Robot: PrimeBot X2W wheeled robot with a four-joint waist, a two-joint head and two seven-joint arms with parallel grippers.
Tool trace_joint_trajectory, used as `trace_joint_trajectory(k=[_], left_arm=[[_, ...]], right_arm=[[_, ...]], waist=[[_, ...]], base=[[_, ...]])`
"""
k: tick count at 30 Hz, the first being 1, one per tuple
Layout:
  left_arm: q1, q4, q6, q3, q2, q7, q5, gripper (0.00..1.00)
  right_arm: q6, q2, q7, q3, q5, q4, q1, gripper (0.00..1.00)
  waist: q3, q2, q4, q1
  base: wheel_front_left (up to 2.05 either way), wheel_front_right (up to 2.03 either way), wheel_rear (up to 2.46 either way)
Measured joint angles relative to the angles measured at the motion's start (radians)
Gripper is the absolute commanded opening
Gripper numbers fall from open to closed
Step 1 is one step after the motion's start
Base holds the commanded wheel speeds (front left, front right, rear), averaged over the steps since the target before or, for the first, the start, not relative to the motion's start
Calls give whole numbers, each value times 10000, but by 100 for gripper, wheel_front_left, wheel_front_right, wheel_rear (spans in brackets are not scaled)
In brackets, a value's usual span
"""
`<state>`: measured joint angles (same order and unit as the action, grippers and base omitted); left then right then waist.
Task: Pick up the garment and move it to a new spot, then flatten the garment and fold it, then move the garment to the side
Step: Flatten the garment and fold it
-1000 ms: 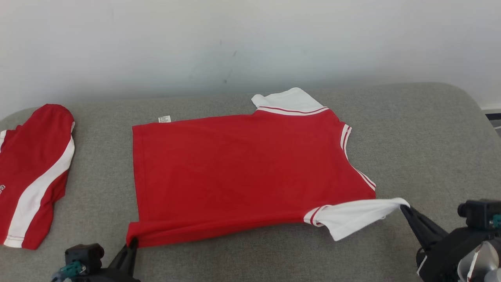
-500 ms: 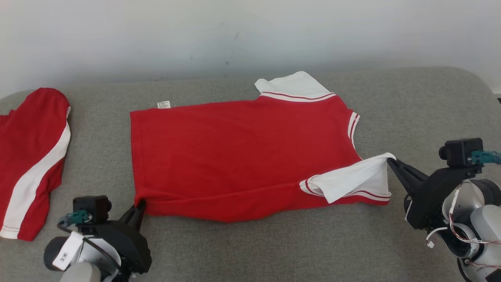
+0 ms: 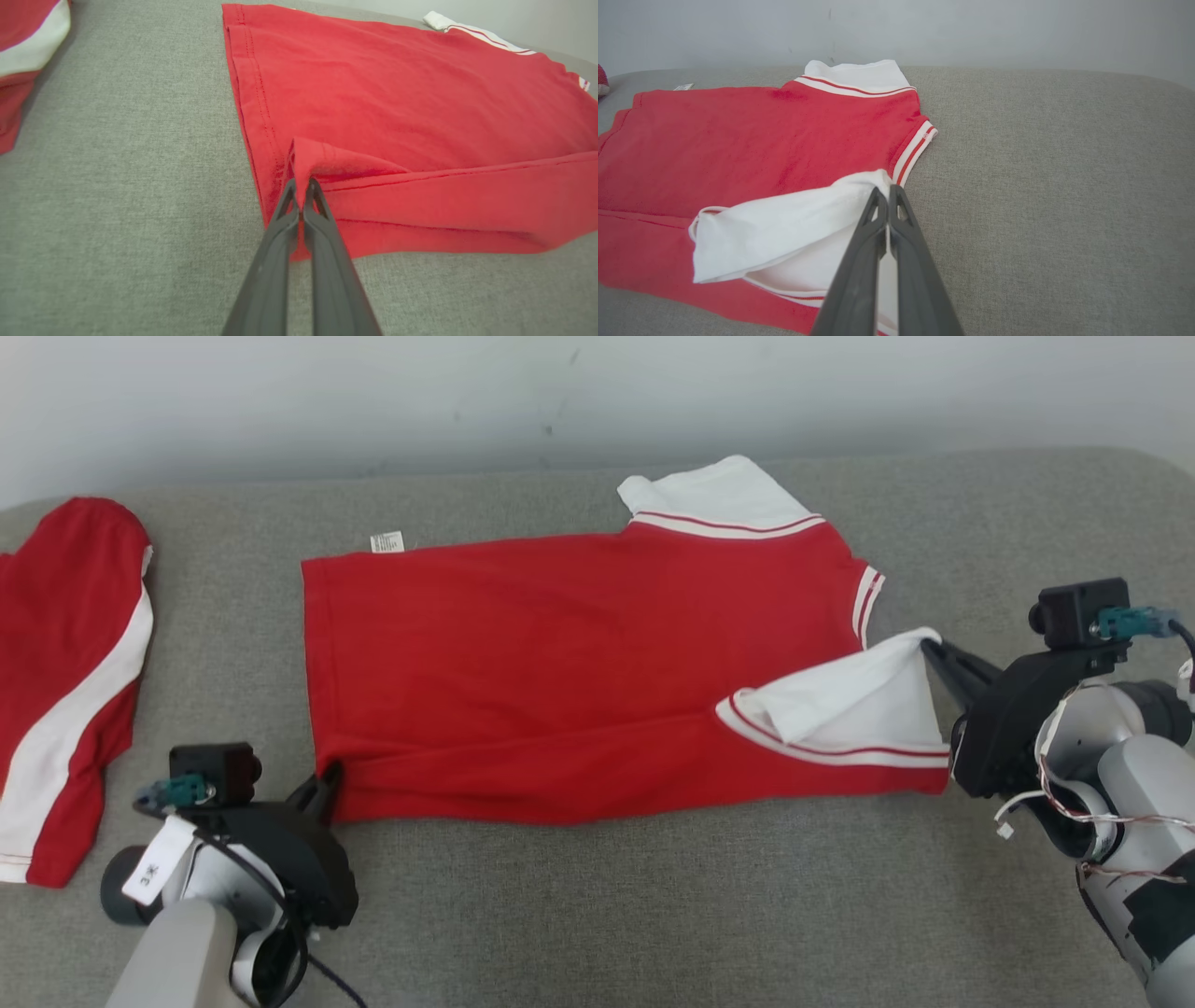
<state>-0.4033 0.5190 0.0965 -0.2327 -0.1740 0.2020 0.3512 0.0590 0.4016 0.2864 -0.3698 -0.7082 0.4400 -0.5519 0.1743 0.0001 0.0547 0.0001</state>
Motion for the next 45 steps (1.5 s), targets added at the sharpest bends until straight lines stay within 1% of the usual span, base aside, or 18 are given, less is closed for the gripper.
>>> trace_joint_trajectory(k=[1, 2, 3, 4, 5, 6, 7, 10, 15, 25, 31, 32, 33, 34, 35, 40, 45], left_arm=[[-110, 61, 0, -4, 13, -2, -2, 22], [-214, 100, 0, -10, 42, -4, -2, 31], [-318, 167, 0, -25, 90, -4, -4, 42], [-402, 222, 2, -38, 140, -19, -10, 66], [-461, 280, -15, -50, 173, -77, -40, 100], [-521, 351, -61, -54, 186, -151, -90, 100], [-569, 416, -84, -35, 184, -219, -90, 100], [-609, 648, -119, -27, 178, -376, -109, 100], [-605, 842, -261, -4, 184, -819, -219, 100], [-122, 888, -253, -138, 364, -1342, -245, 100], [45, 1175, -253, -127, 293, -1498, -247, 100], [56, 1220, -253, -130, 293, -1505, -247, 78], [55, 1258, -253, -128, 290, -1515, -247, 40], [54, 1287, -253, -146, 291, -1513, -251, 9], [54, 1386, -249, -171, 309, -1576, -251, 0], [85, 1492, -245, -224, 337, -1678, -249, 0], [110, 1534, -245, -230, 353, -1781, -249, 0]], right_arm=[[2, -2, -77, -19, 56, 125, -123, 0], [25, -4, -178, -15, 150, 219, -220, 0], [25, -12, -265, -19, 242, 347, -323, 0], [25, -19, -362, -29, 349, 439, -407, 0], [21, -33, -472, -50, 453, 539, -494, 44], [21, -58, -560, -82, 533, 646, -568, 96], [25, -117, -665, -102, 543, 752, -616, 100], [44, -326, -943, -182, 568, 1118, -702, 100], [163, -382, -1496, -207, 587, 1691, -677, 100], [261, -384, -2579, -148, 591, 2000, -233, 100], [295, -594, -3001, -286, 784, 2015, -196, 100], [295, -596, -3064, -295, 788, 2015, -173, 100], [303, -593, -3152, -299, 805, 2015, -123, 100], [305, -573, -3229, -299, 853, 2006, -38, 100], [305, -556, -3369, -297, 869, 2004, 195, 100], [305, -514, -3678, -253, 878, 1785, 973, 100], [318, -527, -3747, -272, 842, 1778, 1326, 100]], waist=[[64, 0, 5, 0], [130, 0, 13, 0], [195, 0, 22, 1], [259, 0, 33, 0], [325, 0, 47, 0], [386, 0, 61, 0], [442, 0, 75, 0], [568, 0, 106, 0], [491, 0, 99, -2], [292, 0, 78, -2], [268, 0, -69, -1], [263, 0, -99, -2], [254, 0, -129, -2], [239, -1, -151, -2], [197, -2, -178, -2], [80, -2, -217, -2], [18, -2, -232, -2]], base=[[0, 0, 0], [0, 0, 0], [0, 0, 0], [0, 0, 0], [0, 0, 0], [0, 0, 0], [0, 0, 0], [0, 0, 0], [0, 0, 0], [0, 0, 0], [0, 0, 0], [0, 0, 0], [0, 0, 0], [0, 0, 0], [0, 0, 0], [0, 0, 0], [0, 0, 0]])
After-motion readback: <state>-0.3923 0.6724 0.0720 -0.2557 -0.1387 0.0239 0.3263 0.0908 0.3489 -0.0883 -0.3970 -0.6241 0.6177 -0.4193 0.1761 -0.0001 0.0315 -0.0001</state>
